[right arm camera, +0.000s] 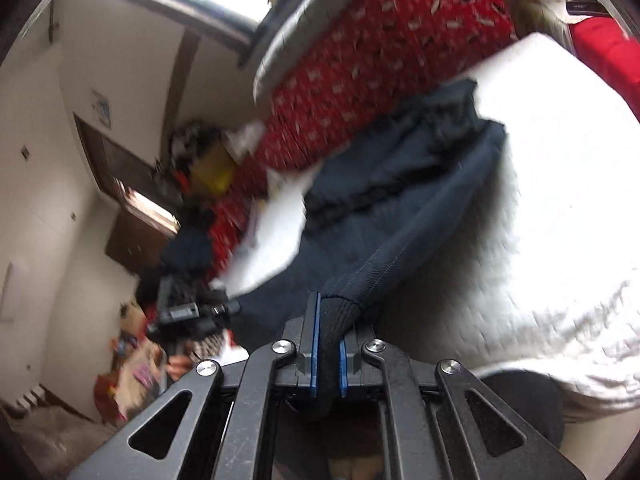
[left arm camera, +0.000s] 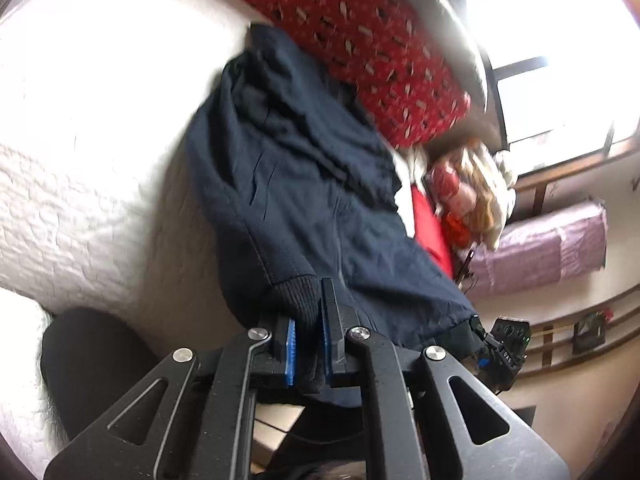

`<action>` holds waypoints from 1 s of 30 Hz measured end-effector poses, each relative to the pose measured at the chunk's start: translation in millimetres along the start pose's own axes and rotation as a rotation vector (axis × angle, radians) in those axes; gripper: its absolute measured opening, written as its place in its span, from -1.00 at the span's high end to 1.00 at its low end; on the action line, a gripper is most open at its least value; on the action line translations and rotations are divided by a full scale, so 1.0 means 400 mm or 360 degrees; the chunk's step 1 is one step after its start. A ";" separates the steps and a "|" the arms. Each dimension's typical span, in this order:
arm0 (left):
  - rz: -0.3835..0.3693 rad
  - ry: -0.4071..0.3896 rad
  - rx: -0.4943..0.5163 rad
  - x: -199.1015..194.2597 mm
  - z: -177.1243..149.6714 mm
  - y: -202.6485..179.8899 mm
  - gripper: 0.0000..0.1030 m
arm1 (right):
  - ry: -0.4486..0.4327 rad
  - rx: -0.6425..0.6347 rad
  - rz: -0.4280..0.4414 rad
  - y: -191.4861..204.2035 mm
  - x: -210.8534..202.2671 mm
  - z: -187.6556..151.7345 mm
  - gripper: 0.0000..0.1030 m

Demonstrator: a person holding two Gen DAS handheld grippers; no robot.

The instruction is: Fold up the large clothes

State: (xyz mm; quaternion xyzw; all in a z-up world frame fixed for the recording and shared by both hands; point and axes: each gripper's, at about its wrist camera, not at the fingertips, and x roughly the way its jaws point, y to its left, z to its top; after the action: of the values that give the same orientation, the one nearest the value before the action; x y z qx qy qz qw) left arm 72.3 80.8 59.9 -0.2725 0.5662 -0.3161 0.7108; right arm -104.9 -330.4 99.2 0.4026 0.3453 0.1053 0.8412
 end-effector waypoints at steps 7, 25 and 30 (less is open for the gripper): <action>-0.0027 -0.0136 -0.0095 -0.007 0.118 0.000 0.86 | -0.0135 0.0109 0.0092 -0.027 0.006 0.152 0.89; 0.0065 -0.0277 -0.0257 0.250 0.648 -0.026 0.86 | -0.0301 0.0363 0.0005 -0.255 0.237 0.551 0.89; 0.0170 -0.0271 -0.0267 0.354 0.774 -0.026 0.86 | -0.0344 0.0449 -0.0068 -0.342 0.326 0.659 0.89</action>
State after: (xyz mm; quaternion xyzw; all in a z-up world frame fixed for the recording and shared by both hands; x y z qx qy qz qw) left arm 395.9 -24.3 43.4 -0.3263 0.5419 -0.2051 0.7469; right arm 153.1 -519.8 47.0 0.5182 0.2727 -0.0059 0.8106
